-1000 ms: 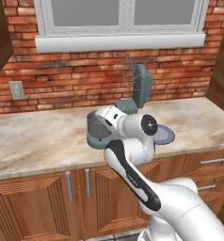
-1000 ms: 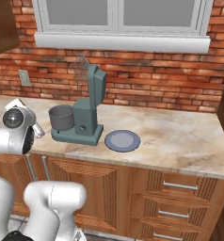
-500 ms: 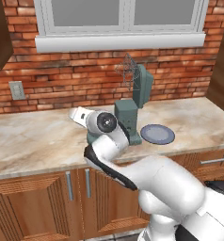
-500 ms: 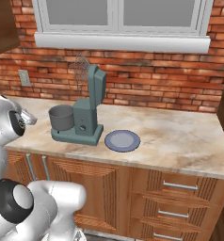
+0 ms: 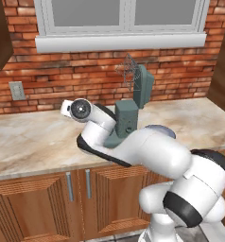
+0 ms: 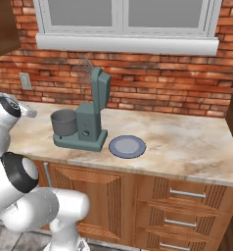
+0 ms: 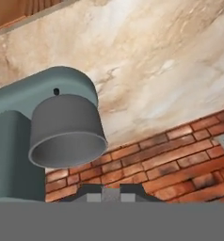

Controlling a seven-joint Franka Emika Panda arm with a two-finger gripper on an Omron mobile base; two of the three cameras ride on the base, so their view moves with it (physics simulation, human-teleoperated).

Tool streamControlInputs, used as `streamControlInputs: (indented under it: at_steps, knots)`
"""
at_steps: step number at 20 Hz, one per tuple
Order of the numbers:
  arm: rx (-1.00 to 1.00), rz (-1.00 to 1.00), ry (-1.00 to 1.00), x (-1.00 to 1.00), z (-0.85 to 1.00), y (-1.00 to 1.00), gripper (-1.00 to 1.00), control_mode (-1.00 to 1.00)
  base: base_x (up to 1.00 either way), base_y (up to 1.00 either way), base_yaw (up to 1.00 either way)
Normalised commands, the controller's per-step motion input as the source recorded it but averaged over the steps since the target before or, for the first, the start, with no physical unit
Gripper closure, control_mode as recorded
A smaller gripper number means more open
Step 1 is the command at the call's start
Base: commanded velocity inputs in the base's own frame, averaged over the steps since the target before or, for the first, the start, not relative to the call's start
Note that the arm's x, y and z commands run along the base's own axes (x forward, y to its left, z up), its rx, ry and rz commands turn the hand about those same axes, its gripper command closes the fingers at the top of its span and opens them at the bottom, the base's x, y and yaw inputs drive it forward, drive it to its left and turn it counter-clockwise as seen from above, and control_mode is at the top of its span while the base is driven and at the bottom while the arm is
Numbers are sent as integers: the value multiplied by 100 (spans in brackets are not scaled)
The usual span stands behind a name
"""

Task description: Add butter and sugar cubes to the stand mixer bowl and then turn on the stand mixer to begin making frosting.

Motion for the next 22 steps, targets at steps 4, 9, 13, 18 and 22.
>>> streamControlInputs:
  at_steps: [4,9,13,18,22]
  knots:
    - [-7,-30,25,34,0,-14,100,-100,0,0,0]
    - [-3,-41,21,25,0,-19,100,-100,0,0,0]
    - [-7,-38,5,23,-10,-12,100,-100,0,0,0]
    - [-6,-28,0,21,-32,-14,100,-100,0,0,0]
    - [-1,-25,0,21,-40,-38,100,-100,0,0,0]
